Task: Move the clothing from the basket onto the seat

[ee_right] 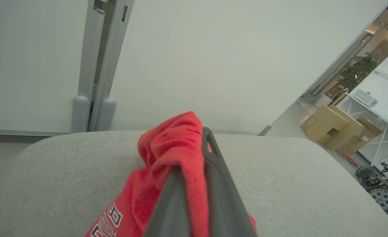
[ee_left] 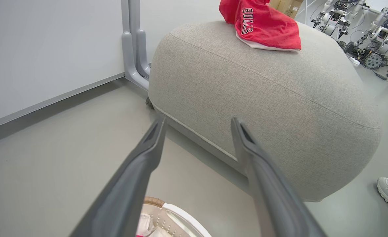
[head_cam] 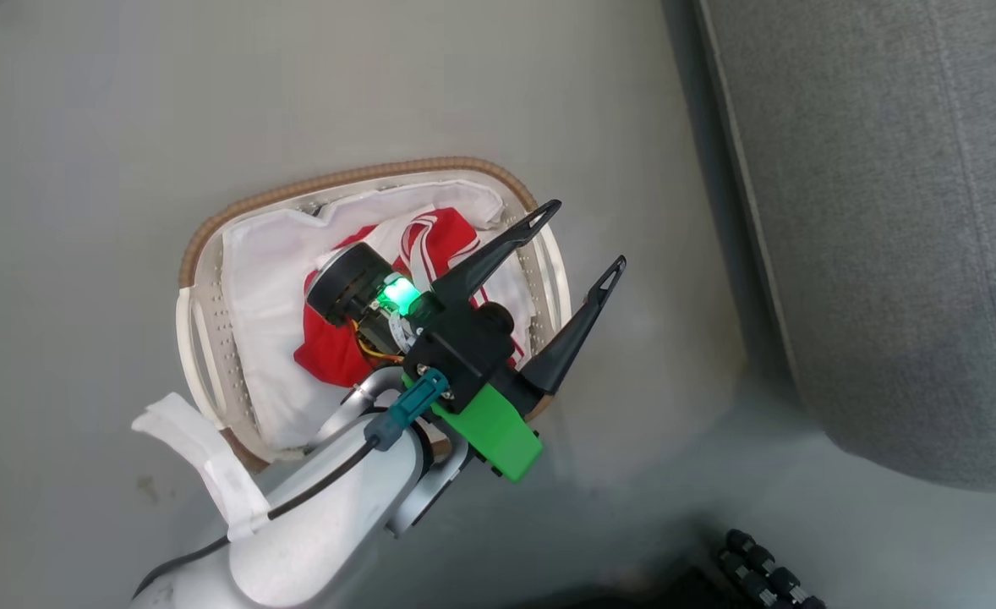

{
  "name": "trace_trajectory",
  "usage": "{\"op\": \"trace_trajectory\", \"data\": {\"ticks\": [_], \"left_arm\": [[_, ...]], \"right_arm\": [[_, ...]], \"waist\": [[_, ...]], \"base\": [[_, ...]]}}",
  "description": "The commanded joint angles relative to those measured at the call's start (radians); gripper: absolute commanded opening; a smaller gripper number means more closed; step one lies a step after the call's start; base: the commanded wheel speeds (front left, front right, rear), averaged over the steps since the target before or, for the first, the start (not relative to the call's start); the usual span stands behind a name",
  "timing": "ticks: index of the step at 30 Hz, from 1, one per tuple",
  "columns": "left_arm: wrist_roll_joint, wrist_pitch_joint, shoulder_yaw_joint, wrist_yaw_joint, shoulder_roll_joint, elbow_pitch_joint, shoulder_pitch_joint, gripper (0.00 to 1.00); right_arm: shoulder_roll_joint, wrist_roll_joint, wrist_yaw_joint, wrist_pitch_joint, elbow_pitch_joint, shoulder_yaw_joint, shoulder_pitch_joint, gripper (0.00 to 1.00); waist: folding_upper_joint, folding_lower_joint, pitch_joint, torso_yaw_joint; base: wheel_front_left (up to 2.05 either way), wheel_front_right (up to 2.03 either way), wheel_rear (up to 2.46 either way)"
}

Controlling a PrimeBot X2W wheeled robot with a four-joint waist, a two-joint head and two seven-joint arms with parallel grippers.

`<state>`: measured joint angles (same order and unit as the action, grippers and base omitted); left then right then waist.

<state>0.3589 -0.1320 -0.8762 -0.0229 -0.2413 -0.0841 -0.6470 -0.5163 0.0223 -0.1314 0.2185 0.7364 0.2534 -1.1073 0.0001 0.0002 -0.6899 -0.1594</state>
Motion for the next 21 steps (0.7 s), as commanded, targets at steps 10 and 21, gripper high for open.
{"op": "trace_trajectory", "data": {"ticks": [10, 21], "left_arm": [[0.005, -0.002, 0.007, 0.016, -0.033, -0.01, 0.001, 1.0], [0.045, -0.042, 0.041, 0.027, -0.049, -0.03, 0.023, 1.0]], "right_arm": [[0.121, -0.007, 0.001, 0.047, 0.06, 0.079, 0.14, 1.0], [0.214, -0.022, 0.001, 0.048, -0.183, 0.043, 0.363, 1.0]], "waist": [[-0.0001, -0.0002, -0.023, -0.003], [-0.0001, -0.0002, 0.051, -0.038]], "base": [[0.0, 0.0, 0.0], [0.0, 0.0, 0.0]]}}
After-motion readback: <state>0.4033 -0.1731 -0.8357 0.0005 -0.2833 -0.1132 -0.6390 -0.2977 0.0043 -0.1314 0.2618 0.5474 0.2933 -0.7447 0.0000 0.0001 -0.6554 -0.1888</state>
